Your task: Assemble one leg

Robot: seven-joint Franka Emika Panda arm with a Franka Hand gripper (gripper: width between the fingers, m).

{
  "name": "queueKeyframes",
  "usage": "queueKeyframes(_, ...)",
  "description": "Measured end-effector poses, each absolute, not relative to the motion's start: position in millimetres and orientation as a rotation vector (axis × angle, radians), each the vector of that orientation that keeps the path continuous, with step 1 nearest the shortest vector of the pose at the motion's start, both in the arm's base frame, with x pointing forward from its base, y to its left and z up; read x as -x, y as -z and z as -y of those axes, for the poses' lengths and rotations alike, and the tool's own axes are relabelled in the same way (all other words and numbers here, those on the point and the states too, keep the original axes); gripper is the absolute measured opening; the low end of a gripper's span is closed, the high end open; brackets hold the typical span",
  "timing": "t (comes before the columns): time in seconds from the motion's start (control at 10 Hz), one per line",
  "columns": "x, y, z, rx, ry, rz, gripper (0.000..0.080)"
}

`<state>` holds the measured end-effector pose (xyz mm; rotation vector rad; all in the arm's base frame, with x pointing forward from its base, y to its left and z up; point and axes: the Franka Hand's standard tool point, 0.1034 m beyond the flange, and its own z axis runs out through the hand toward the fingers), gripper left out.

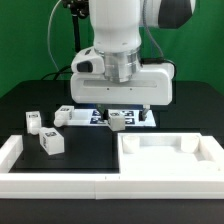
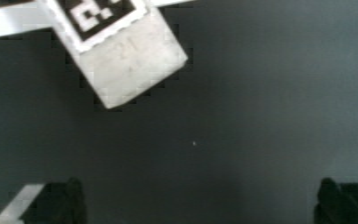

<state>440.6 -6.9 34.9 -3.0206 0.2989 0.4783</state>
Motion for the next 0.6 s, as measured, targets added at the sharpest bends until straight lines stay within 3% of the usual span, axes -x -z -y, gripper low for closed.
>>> queueKeyframes(0.4,-407,-48.3,0,2.935,-0.946,-0.145,0.0649)
queueKeyframes(0.6,-396,-46.2,1,2.870,-1.113,-0.138,0.0649)
